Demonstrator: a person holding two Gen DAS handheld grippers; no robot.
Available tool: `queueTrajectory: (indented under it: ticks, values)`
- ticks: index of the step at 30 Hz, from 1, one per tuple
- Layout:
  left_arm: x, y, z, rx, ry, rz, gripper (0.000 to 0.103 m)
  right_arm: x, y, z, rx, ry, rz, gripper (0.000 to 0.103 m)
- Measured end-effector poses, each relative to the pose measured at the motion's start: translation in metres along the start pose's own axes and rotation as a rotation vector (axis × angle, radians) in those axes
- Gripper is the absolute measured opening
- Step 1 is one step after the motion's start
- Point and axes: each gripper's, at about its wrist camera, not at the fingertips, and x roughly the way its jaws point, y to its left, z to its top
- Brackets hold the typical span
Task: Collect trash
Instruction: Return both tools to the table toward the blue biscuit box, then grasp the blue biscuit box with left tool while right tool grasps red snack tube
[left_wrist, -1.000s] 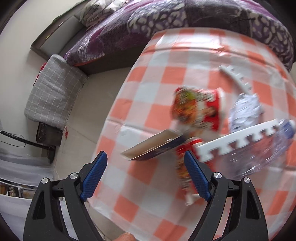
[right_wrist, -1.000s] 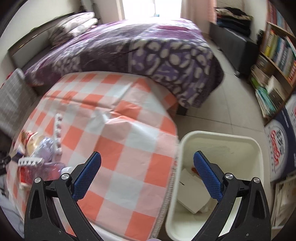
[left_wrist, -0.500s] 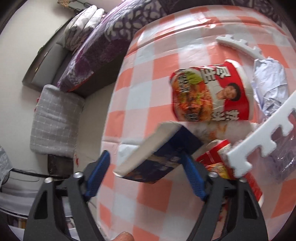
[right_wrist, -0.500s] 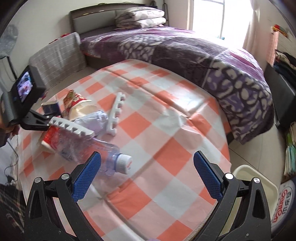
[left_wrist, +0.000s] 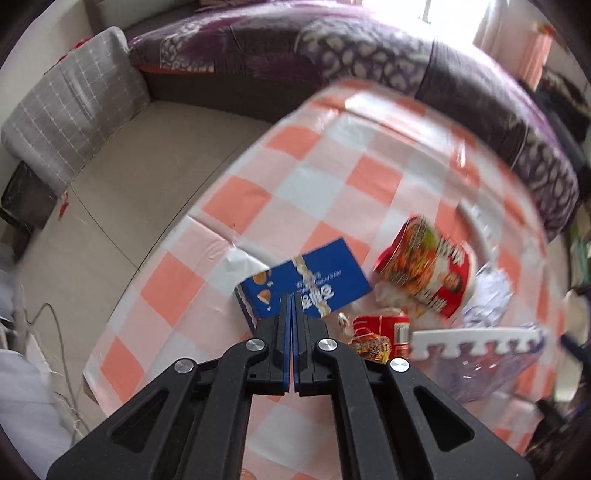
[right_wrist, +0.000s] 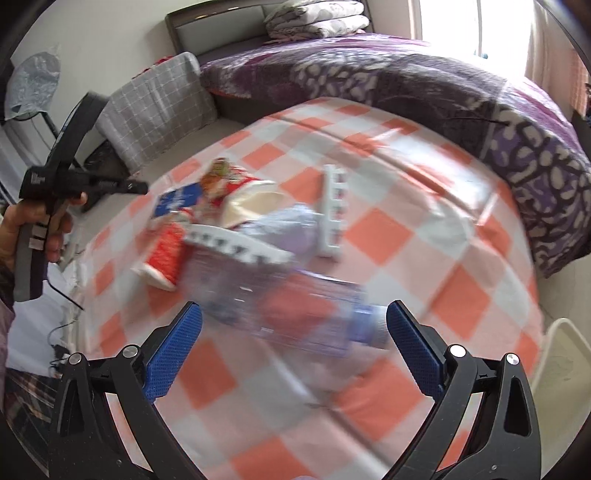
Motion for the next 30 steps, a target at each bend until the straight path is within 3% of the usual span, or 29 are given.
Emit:
queueTrajectory:
  ticks: [2, 7, 11, 13, 15, 16, 27, 30]
  values:
    - [-0.005, -0.001, 0.001, 0.019, 0.006, -0.008, 0.001, 0.01, 0.021, 0.003, 0.02, 0.006, 0.042, 0.096]
    - [0.003, 0.004, -0.004, 0.013, 0.048, 0.06, 0.002, 0.045, 0.075, 0.012, 0.049, 0.049, 0.082, 0.096]
    - [0.005, 0.023, 0.0, -0.067, 0.052, 0.075, 0.004, 0.075, 0.108, 0.025, 0.066, 0.093, 0.044, 0.097]
    - [0.006, 0.027, 0.003, -0.077, 0.043, 0.079, 0.018, 0.087, 0.121, 0.034, 0.058, 0.08, -0.009, 0.097]
    - [0.006, 0.029, 0.007, -0.087, 0.026, 0.1, 0.065, 0.095, 0.129, 0.042, 0.051, 0.08, -0.044, 0.097]
    - [0.006, 0.031, 0.009, -0.097, 0.016, 0.106, 0.071, 0.098, 0.133, 0.046, 0.044, 0.082, -0.068, 0.097]
    - [0.012, 0.08, 0.016, -0.319, 0.039, 0.028, 0.072, 0.103, 0.151, 0.042, -0.002, 0.062, -0.113, 0.096]
    - [0.013, 0.087, 0.013, -0.345, 0.046, 0.023, 0.072, 0.103, 0.161, 0.043, 0.012, 0.061, -0.109, 0.092]
